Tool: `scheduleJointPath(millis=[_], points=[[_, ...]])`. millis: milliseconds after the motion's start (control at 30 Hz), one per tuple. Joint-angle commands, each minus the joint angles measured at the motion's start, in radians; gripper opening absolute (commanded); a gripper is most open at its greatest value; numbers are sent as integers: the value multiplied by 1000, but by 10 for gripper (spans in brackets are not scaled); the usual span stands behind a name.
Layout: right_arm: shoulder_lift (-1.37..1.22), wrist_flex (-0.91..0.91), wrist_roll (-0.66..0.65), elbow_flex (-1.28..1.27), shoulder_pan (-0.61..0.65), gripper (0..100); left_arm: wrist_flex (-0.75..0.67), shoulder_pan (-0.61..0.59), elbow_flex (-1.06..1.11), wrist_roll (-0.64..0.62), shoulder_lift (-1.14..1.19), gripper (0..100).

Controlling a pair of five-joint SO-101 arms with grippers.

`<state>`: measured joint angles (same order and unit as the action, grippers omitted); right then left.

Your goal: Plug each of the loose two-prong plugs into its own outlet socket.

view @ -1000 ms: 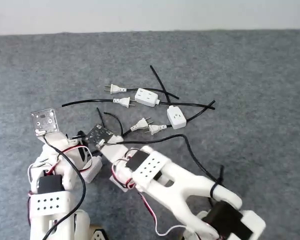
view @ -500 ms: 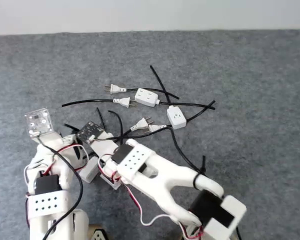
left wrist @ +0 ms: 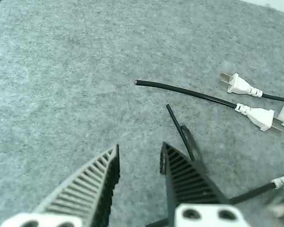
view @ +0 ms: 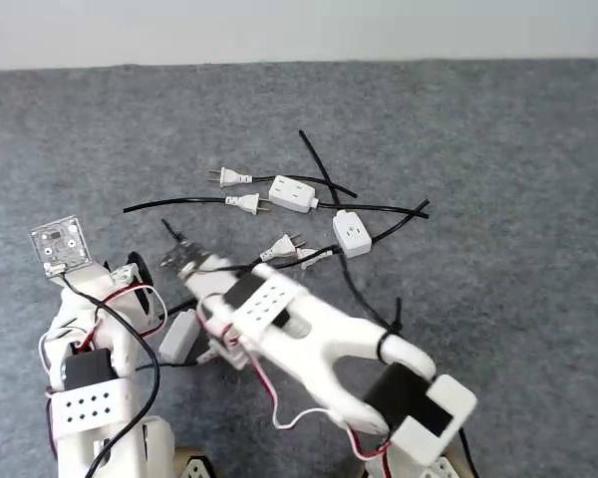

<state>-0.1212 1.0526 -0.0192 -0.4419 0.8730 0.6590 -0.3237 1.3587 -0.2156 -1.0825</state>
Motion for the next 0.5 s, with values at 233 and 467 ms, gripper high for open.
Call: scheduleJointPath(millis=[233,467], points=[[526,173,-17,-23,-489,9,-25,5,-18,3,-15,134],[722,271,-140,-25,-966,9,-21,187,70,127,-21,134]])
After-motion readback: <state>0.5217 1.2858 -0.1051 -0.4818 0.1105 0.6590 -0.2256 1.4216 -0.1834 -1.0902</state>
